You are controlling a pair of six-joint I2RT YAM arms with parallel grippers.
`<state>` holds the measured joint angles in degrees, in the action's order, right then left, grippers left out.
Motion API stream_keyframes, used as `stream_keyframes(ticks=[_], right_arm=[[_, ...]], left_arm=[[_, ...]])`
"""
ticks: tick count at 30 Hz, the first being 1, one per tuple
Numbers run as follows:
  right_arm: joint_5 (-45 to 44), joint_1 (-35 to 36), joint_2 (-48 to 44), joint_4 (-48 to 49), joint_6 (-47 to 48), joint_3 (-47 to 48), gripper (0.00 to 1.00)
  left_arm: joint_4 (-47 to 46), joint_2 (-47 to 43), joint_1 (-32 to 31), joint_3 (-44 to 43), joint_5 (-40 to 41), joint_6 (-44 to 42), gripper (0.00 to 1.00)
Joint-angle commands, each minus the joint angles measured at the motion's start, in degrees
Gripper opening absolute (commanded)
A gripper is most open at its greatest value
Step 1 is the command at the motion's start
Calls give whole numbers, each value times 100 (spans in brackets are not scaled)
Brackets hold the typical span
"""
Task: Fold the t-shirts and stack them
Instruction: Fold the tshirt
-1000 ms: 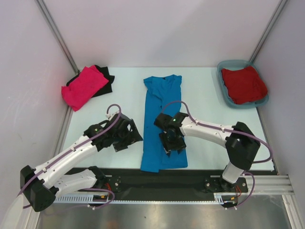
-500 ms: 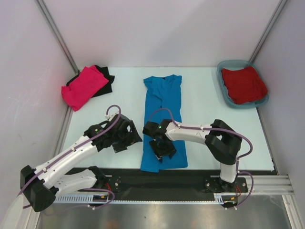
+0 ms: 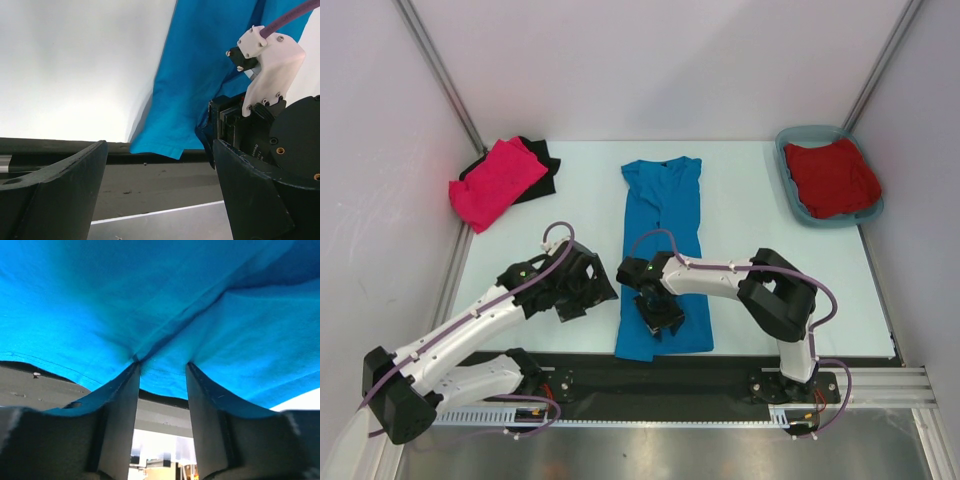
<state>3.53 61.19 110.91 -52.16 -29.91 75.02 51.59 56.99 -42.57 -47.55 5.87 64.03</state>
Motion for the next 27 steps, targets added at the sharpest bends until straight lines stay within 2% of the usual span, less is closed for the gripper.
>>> stream_keyframes(ticks=[1, 7, 19, 22, 24, 27], right_arm=[[-1, 60, 62, 66, 38, 206, 44], [-159, 104, -131, -162, -6, 162, 27], [-493, 183, -825, -830, -59, 83, 24], [-432, 174, -948, -884, -85, 4, 15], [-240, 183, -958, -866, -59, -84, 3], [-37, 253, -1036, -918, -6, -198, 0]], left_arm=[[-9, -144, 38, 44, 20, 39, 92], [-18, -188, 38, 97, 2, 48, 93], [-149, -145, 38, 202, -130, 66, 93], [-220, -110, 38, 237, -191, 66, 92], [-264, -92, 38, 255, -218, 66, 92], [-290, -39, 38, 246, -270, 48, 92]])
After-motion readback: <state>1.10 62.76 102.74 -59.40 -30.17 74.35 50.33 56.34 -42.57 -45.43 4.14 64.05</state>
